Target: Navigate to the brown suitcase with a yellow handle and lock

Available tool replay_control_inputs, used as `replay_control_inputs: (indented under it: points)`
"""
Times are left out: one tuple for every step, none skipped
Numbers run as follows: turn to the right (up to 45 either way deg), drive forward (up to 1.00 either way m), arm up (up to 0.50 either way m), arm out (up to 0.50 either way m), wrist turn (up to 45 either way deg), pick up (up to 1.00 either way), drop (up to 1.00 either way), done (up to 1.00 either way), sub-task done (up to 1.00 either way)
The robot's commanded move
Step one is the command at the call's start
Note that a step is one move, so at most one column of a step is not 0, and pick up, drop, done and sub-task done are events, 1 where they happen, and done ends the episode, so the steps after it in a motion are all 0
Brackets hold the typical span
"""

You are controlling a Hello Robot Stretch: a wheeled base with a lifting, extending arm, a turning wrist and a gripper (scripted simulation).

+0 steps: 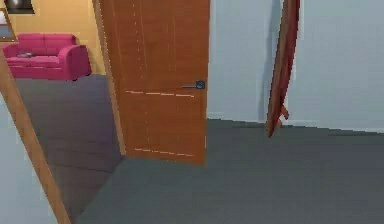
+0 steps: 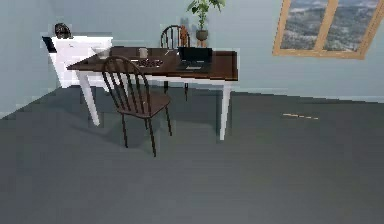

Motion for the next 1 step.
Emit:
replay_control_inputs:
  points:
    - [-21.0,0.00,0.00,0.00,0.0,0.00,0.00,0.00,0.00]
